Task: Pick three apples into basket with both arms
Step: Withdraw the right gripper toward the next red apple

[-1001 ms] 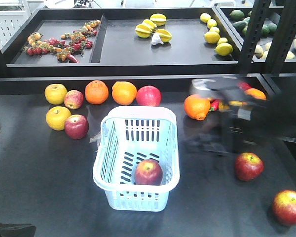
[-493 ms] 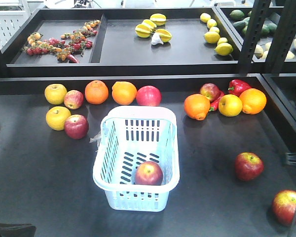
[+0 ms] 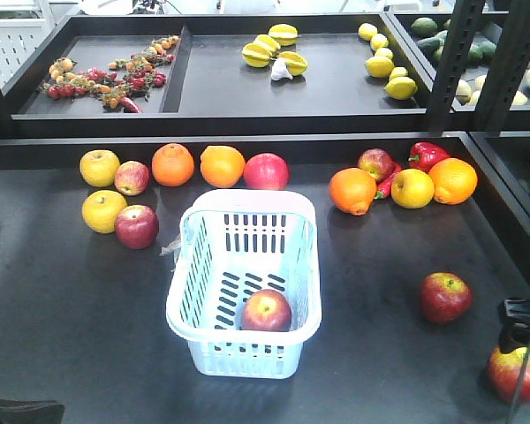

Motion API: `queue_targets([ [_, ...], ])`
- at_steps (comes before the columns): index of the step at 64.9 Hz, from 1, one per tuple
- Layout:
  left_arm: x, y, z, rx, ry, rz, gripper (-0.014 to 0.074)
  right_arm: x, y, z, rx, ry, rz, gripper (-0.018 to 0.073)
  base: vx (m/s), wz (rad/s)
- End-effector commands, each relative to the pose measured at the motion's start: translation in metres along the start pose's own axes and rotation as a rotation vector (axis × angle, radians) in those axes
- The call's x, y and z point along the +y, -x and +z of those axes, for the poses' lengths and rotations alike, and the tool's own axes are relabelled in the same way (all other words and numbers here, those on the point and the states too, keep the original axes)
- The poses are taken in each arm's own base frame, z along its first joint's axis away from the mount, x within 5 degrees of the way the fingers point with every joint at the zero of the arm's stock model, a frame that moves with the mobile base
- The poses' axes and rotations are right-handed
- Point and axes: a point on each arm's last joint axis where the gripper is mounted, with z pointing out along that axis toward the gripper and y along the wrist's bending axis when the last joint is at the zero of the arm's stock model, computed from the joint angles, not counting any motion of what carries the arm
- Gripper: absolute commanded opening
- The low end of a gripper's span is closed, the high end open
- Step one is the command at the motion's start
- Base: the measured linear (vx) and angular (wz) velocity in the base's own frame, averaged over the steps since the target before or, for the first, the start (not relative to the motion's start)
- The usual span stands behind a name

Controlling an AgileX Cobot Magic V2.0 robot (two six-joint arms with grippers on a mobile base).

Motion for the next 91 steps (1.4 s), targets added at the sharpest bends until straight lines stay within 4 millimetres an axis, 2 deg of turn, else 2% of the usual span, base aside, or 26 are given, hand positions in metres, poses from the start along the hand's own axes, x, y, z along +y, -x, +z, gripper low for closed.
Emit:
queue_targets([
  [1, -0.001, 0.011, -0.005, -0.079, 0.007, -0.024, -0.0008, -0.003, 0.013, 0.000, -0.058, -0.010, 0.009, 0.0705, 0.00, 0.00],
  [23, -0.001, 0.011, -0.005, -0.079, 0.007, -0.024, -0.0008, -0.006, 0.043, 0.025, -0.007, -0.014, 0.023, 0.0697, 0.00, 0.00],
  [43, -0.001, 0.011, -0.005, -0.079, 0.007, -0.024, -0.0006, -0.012, 0.045, 0.058, 0.072, -0.050, 0.021, 0.0686, 0.00, 0.00],
  [60, -0.001, 0.011, -0.005, -0.079, 0.007, -0.024, -0.0006, -0.013, 0.045, 0.076, 0.107, -0.050, 0.019, 0.0654, 0.00, 0.00],
  [72, -0.001, 0.011, -0.005, -0.079, 0.007, -0.024, -0.0006, -0.013, 0.045, 0.077, 0.111, -0.050, 0.017, 0.0532, 0.00, 0.00],
  [91, -0.001, 0.011, -0.005, -0.079, 0.007, -0.024, -0.0006, -0.011, 0.042, 0.072, 0.136, -0.030, 0.032, 0.0229, 0.00, 0.00],
])
